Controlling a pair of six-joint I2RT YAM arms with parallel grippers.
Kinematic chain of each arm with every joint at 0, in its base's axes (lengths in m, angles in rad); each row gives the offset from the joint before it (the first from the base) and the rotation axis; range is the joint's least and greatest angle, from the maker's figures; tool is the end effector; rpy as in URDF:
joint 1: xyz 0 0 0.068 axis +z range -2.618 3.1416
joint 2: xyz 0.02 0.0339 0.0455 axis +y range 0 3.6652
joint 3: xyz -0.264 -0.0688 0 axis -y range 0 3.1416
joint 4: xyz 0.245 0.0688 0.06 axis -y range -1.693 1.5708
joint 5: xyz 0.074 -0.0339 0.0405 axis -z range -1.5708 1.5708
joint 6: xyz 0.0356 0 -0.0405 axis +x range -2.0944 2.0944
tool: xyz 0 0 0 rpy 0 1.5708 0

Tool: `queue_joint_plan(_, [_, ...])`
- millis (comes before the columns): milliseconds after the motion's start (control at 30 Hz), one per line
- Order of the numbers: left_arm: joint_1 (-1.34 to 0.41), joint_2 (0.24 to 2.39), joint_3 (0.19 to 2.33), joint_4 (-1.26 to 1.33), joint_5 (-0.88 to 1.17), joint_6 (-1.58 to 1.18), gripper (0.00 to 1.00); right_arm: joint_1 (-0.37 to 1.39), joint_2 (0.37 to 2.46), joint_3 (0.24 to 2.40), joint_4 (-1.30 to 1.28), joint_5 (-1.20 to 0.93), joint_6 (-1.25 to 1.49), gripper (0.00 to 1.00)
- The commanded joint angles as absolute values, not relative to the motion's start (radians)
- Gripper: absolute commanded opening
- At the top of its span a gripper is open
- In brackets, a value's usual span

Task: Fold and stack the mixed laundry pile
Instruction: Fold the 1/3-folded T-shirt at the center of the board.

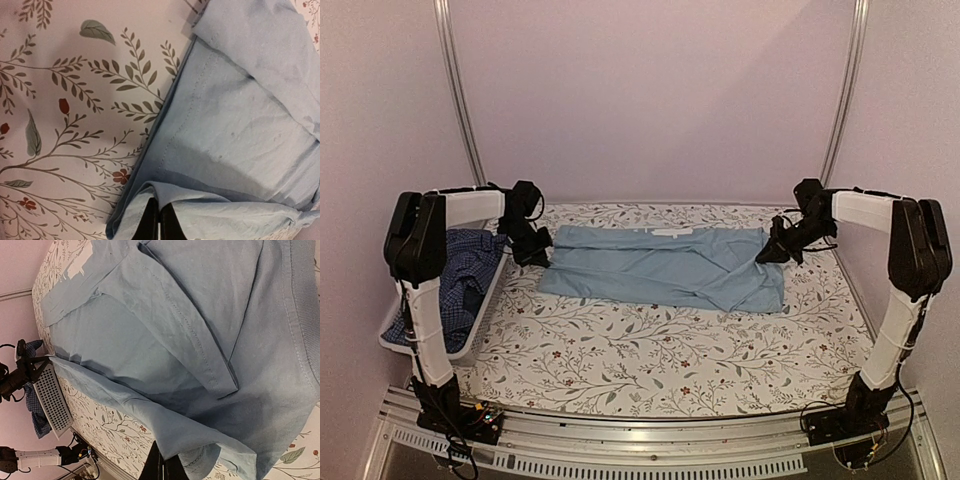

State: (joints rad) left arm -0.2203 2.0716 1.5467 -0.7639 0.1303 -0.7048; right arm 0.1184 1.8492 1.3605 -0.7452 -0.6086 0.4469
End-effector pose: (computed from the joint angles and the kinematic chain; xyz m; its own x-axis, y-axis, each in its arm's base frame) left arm 0.4081 -0.0961 0.1692 -0.8772 -0.4619 -0.1311 -0.4153 0.8670 -0.2754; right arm 0.3662 0.0641 0.2079 -0.9681 0.2419 -0.0649 0.1484 0.7627 0.6294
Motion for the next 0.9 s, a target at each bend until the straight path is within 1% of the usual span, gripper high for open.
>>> queue_joint_plan(0, [-0.198,2.083,1.560,-0.780,0.134,-0.695,0.00,0.114,1.903,1.424,-0.775,-0.613,0.415,0.00])
queue_joint_plan(333, [-0.189,2.072,1.527,-0.754,0.139,-0.712,0.00,0.114,1.981,1.514,-0.790,-0.621,0.399,0.00])
queue_joint_plan(867, [-0.178,2.121,1.602,-0.741,0.144,-0.710,0.00,0.099,2.082,1.660,-0.812,-0.607,0.401,0.00])
